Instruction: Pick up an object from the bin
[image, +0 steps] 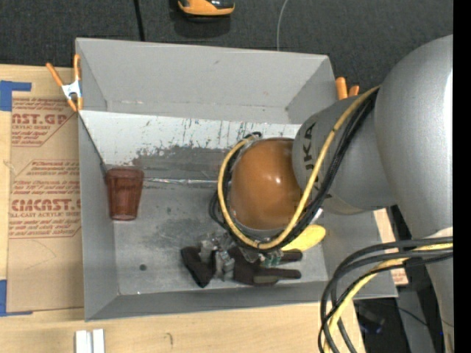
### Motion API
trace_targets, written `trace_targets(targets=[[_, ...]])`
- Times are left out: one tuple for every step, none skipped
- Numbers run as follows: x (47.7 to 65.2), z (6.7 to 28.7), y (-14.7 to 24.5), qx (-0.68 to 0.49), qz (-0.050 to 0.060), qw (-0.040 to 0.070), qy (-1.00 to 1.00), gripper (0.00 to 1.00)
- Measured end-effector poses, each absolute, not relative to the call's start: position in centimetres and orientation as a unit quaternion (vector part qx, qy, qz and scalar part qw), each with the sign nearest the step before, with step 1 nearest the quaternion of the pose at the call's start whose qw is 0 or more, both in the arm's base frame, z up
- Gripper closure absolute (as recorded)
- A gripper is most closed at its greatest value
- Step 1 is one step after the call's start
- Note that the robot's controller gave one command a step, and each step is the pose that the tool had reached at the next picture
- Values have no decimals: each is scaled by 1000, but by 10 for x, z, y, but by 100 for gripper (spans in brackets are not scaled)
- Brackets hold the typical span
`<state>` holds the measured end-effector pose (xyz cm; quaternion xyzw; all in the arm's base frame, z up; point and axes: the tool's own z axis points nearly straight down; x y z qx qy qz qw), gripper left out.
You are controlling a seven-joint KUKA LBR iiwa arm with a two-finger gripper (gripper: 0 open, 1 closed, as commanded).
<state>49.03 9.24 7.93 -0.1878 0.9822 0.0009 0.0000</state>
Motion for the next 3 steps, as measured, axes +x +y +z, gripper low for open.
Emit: trace_targets(targets=[[490, 79, 92, -188, 1, 0, 982, 100], [497, 132, 100, -196, 0, -3, 981, 100], [485, 353, 127, -195, 0, 5, 981, 100]])
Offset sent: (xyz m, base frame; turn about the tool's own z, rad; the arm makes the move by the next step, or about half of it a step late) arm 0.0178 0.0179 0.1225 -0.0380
